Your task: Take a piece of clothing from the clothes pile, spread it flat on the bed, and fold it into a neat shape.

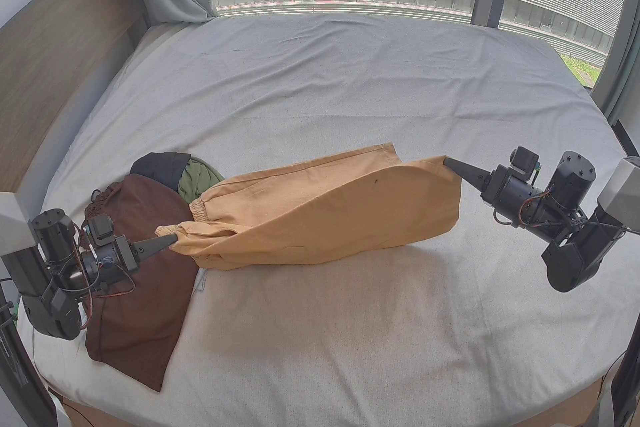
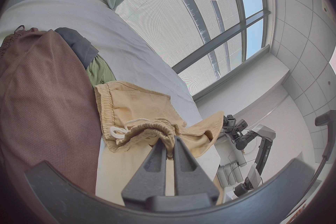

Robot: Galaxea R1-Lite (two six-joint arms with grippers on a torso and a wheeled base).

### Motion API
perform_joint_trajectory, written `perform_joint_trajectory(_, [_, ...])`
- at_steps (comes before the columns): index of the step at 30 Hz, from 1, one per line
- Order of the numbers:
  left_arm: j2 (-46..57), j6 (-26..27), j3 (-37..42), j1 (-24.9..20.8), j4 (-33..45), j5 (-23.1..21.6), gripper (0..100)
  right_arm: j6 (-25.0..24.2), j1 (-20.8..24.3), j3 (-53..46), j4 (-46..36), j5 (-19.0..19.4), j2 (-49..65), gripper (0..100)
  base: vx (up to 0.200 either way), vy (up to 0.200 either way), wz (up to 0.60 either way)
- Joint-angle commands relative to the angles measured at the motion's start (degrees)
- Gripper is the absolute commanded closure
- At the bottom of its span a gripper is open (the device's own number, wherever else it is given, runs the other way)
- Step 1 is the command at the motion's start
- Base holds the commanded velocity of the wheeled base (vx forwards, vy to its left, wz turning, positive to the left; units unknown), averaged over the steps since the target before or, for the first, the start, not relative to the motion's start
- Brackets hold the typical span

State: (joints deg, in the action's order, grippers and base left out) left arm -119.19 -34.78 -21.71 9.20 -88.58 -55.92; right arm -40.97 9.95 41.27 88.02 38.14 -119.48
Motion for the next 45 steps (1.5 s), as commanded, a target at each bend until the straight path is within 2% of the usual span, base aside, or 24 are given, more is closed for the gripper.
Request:
perform_joint_trajectory(1, [-0.4,-0.1,-0.6,-0.1,0.0,0.9,100,-0.5,-0.2,1.9,-0.4,0.0,-1.1,100,0.0,0.0,0.0])
perform_joint_trajectory(7, [-1.1,-0.1,-1.4,-0.2,0.0,1.2,100,-1.0,-0.5,4.3,-1.4,0.0,-2.0,100,0.0,0.0,0.0])
perform_joint_trajectory(14, [-1.1,-4.3,-3.3,-0.2,0.0,4.6,100,-3.4,-0.7,9.3,-1.8,0.0,-4.4,100,0.0,0.0,0.0])
perform_joint_trajectory(19, [-1.6,-5.7,-4.2,-1.0,0.0,5.2,100,-3.8,-1.4,13.0,-4.4,0.0,-6.5,100,0.0,0.0,0.0])
perform_joint_trajectory(22, [-2.0,-5.8,-4.6,-1.3,0.0,5.7,100,-3.8,-1.5,14.7,-5.6,0.0,-7.3,100,0.0,0.0,0.0])
perform_joint_trajectory(25, [-3.8,-5.8,-6.3,-2.3,0.0,9.6,100,-3.8,-1.9,18.7,-6.7,0.0,-9.5,100,0.0,0.0,0.0])
perform_joint_trajectory(28, [-4.7,-5.9,-7.3,-2.8,0.0,11.0,100,-3.8,-2.1,20.6,-8.2,0.0,-9.9,100,0.0,0.0,0.0])
perform_joint_trajectory(45, [-9.7,-7.4,-11.6,-4.2,0.0,13.8,100,-4.3,-1.5,33.3,-13.6,-0.1,-16.5,100,0.0,0.0,0.0])
